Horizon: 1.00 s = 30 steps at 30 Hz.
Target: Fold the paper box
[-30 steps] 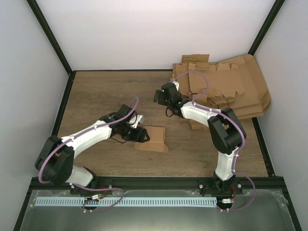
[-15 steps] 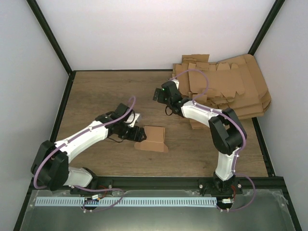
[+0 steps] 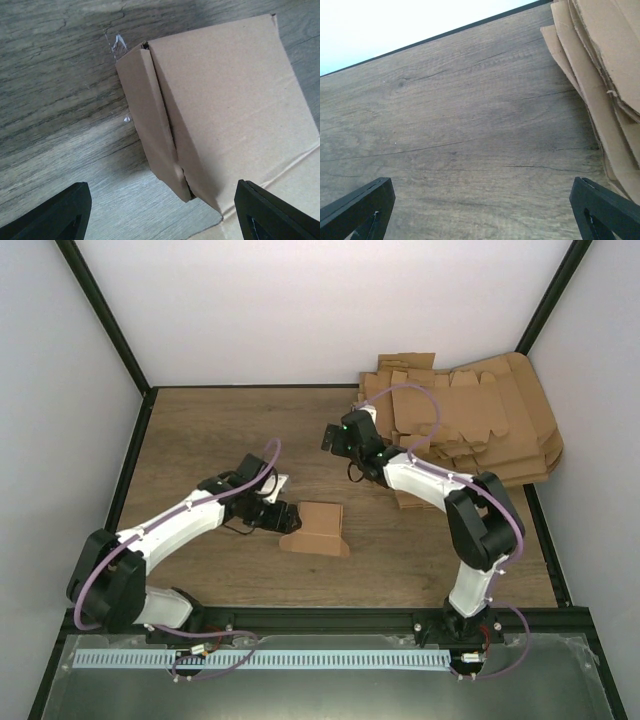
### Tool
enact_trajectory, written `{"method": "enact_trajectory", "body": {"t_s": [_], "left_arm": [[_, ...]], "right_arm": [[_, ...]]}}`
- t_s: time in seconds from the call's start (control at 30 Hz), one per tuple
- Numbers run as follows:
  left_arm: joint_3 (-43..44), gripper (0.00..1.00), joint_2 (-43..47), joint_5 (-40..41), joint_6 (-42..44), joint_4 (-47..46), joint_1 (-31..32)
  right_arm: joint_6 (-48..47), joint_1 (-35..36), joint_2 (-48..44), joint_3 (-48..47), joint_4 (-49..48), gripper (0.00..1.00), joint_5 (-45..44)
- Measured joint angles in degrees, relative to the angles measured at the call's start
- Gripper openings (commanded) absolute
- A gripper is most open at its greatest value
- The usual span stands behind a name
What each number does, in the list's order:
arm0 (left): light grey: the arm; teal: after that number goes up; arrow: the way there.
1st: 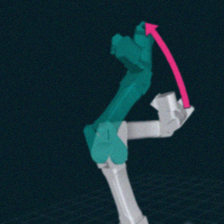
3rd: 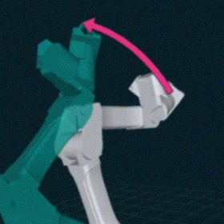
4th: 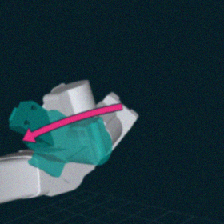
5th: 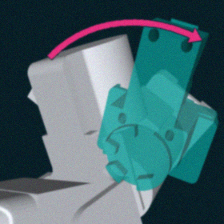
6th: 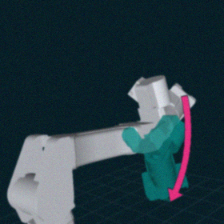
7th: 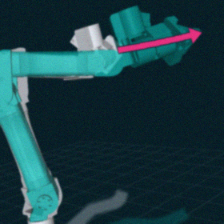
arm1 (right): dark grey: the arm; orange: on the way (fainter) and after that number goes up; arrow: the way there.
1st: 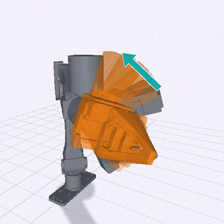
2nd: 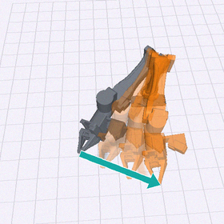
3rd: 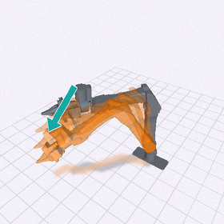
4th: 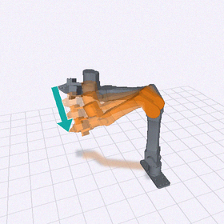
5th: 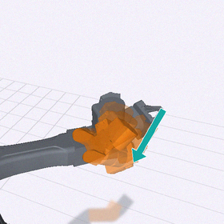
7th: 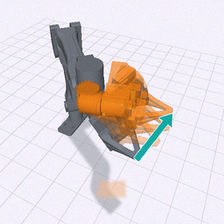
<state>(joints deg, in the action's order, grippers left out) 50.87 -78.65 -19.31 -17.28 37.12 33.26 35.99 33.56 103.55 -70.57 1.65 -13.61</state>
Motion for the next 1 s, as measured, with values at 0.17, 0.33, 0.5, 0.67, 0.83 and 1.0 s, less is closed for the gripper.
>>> {"method": "enact_trajectory", "body": {"t_s": [0.17,0.33,0.5,0.67,0.83,1.0], "left_arm": [[-1.0,0.82,-1.3,-0.4,0.7,-1.2,0.0],[-1.8,0.82,-1.3,-1.1,1.0,-2.9,0.0],[-2.4,0.73,-2.0,-2.8,1.0,-4.7,0.0],[-3.1,0.67,-2.5,-4.8,0.6,-6.8,0.0],[-4.3,0.62,-3.3,-6.6,-0.6,-8.7,0.0],[-5.4,0.52,-4.7,-7.8,-2.2,-11.1,0.1]], "right_arm": [[-0.9,0.0,-5.2,4.3,-0.2,1.0,1.0],[-1.1,0.0,-8.9,7.5,-0.1,1.0,2.2],[-1.7,0.0,-12.5,10.7,0.6,1.0,4.3],[-3.0,0.0,-17.9,13.9,3.7,1.0,9.0],[-4.7,0.0,-26.0,20.5,7.1,1.0,16.1],[-5.1,0.0,-32.0,27.4,10.5,0.94,26.3]]}}
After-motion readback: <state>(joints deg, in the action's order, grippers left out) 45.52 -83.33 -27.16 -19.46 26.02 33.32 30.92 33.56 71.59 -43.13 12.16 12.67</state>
